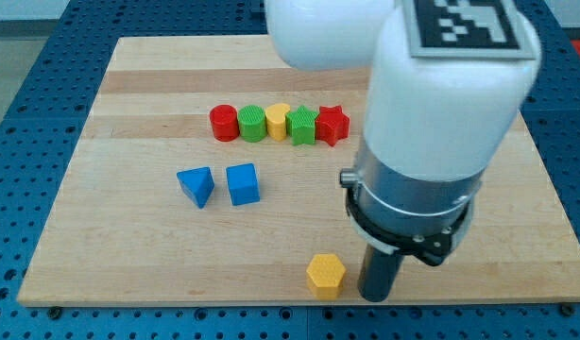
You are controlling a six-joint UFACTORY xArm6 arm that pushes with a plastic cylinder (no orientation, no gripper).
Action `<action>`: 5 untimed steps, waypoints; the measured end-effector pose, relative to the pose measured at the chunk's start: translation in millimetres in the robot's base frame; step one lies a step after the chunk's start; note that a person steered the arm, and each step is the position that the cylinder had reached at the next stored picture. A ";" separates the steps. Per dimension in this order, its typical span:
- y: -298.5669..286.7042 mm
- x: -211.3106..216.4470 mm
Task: Slide the yellow hexagon towards the blue cube
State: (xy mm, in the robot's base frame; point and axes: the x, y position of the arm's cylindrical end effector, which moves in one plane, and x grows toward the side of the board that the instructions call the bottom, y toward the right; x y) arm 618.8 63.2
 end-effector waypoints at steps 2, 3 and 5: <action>-29.7 -0.3; -41.2 -0.1; -85.3 0.0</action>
State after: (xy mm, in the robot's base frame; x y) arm 618.8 -22.1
